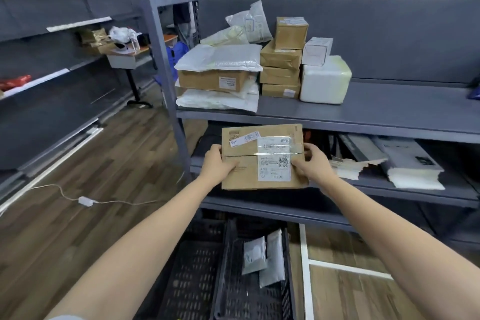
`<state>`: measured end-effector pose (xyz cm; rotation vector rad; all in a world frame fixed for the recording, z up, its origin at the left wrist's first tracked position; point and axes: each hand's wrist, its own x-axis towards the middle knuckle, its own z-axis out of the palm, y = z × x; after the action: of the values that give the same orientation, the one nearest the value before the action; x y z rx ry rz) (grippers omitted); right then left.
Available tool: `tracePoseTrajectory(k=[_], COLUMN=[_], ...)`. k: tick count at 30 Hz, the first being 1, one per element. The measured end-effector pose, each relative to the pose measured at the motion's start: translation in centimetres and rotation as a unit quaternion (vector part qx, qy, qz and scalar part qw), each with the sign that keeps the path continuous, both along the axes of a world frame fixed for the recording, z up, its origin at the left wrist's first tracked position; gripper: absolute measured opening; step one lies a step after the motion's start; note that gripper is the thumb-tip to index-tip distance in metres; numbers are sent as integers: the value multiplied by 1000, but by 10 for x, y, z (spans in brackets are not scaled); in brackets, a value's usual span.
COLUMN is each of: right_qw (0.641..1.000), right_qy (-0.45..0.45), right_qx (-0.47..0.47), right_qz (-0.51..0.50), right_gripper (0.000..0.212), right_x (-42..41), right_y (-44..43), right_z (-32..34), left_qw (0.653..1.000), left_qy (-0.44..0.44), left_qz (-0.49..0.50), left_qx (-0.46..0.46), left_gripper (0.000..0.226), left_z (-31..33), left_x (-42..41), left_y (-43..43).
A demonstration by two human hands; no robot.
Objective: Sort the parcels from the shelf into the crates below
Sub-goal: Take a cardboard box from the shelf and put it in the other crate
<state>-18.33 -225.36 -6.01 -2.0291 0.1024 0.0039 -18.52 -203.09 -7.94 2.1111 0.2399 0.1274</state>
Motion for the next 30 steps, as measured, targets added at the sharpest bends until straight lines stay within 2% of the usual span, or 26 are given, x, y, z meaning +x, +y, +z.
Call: tracePoseTrajectory(k=[4,8,13,16,18,23,28,30], right_qw=[999,998,995,992,991,989,990,989], right_qy=[19,40,78,111,122,124,90,80], right_qx=[15,2,1,-3,-15,-11,-6,-5], right_qz=[30,52,63,57,59,73,109,123], right_gripper=[46,43,34,31,32,31,31,31], right_x=[-23,-40,-45,-34,-21,20,60,73], right_y=[9,16,28,40,51,98,154,174], right_z=[-25,-60,-121,-170,-210,-337,-477,-528], left_qw=[999,997,992,988,987,985,976,972], left_qy=[20,51,82,114,124,108,72,41], left_qz=[25,48,69,84,85,108,160,184], left_qx=[4,20,68,58,57,83,131,141], left_gripper=[47,37,28,21,21,39,32,38], left_z=[-20,-51,-115,-162,-200,-327,-459,-509], left_x=[-34,-60,-60,-47,-36,0,34,44], left_y=[7,17,35,47,58,99,147,164])
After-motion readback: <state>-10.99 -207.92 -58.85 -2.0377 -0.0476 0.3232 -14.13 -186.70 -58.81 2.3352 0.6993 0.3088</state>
